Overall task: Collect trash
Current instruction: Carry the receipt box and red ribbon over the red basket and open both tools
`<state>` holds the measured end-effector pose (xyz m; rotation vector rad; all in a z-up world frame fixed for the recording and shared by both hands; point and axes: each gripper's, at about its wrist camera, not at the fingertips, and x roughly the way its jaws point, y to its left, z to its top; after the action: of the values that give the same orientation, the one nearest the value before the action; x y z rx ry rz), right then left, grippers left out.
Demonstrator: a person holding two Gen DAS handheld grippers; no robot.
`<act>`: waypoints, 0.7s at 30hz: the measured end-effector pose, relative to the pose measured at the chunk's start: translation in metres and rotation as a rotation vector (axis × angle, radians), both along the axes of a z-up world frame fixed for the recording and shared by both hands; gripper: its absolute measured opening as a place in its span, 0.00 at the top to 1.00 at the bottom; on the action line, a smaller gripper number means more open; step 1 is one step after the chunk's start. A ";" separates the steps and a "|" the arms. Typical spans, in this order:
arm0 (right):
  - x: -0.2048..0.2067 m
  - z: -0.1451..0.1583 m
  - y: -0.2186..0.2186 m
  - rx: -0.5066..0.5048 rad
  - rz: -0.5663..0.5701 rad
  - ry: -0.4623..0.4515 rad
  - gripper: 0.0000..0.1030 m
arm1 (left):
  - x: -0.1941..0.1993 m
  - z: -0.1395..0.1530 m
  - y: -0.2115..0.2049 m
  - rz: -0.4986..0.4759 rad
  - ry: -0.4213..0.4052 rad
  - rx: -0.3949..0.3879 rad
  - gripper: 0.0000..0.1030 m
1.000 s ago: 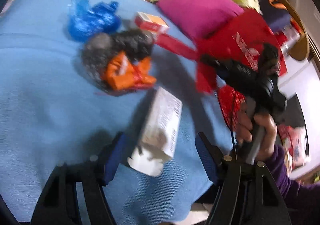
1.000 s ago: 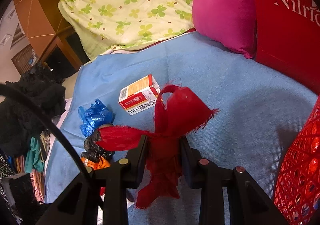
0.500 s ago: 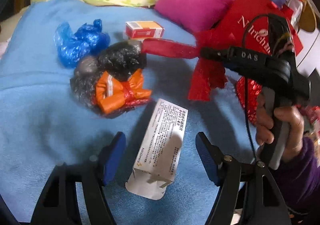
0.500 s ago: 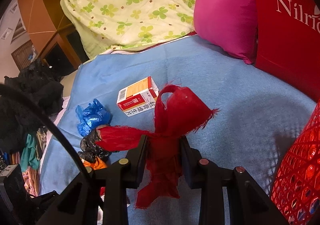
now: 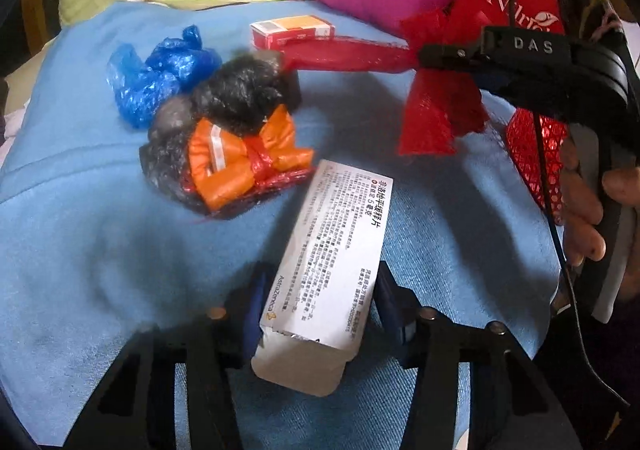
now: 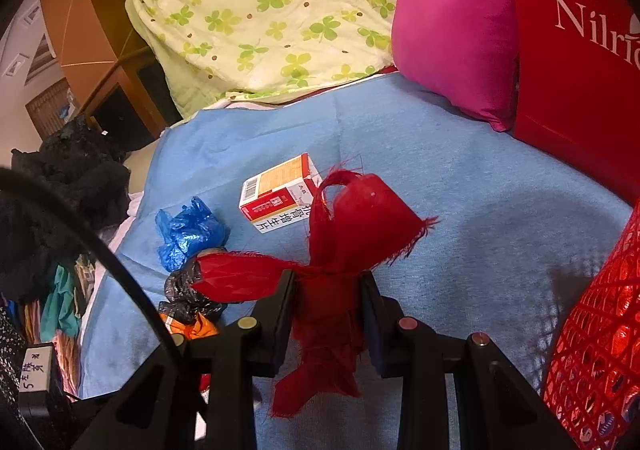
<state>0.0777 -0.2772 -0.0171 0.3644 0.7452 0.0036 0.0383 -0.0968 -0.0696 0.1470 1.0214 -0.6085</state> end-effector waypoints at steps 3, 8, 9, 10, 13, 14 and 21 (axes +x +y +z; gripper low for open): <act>-0.001 0.000 -0.002 0.009 -0.003 -0.007 0.67 | 0.000 0.005 0.004 0.004 -0.028 -0.010 0.53; -0.006 0.006 0.001 0.003 0.004 -0.039 0.67 | -0.010 0.030 0.015 0.029 -0.104 -0.098 0.59; -0.009 0.009 0.003 -0.009 0.007 -0.055 0.67 | -0.011 0.034 0.020 0.045 -0.116 -0.112 0.59; -0.012 0.012 0.005 -0.014 0.012 -0.073 0.67 | -0.013 0.039 0.024 0.066 -0.129 -0.124 0.59; -0.024 0.024 0.007 0.009 0.021 -0.139 0.67 | -0.018 0.049 0.037 0.118 -0.173 -0.144 0.59; -0.029 0.027 0.007 0.014 0.021 -0.157 0.67 | -0.020 0.053 0.043 0.135 -0.182 -0.159 0.59; -0.067 0.053 0.011 0.028 0.015 -0.300 0.67 | -0.037 0.080 0.062 0.214 -0.235 -0.217 0.59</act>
<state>0.0111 -0.2661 0.0357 0.3756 0.4517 0.0810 0.0012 -0.0347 0.0102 -0.0801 0.7270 -0.4899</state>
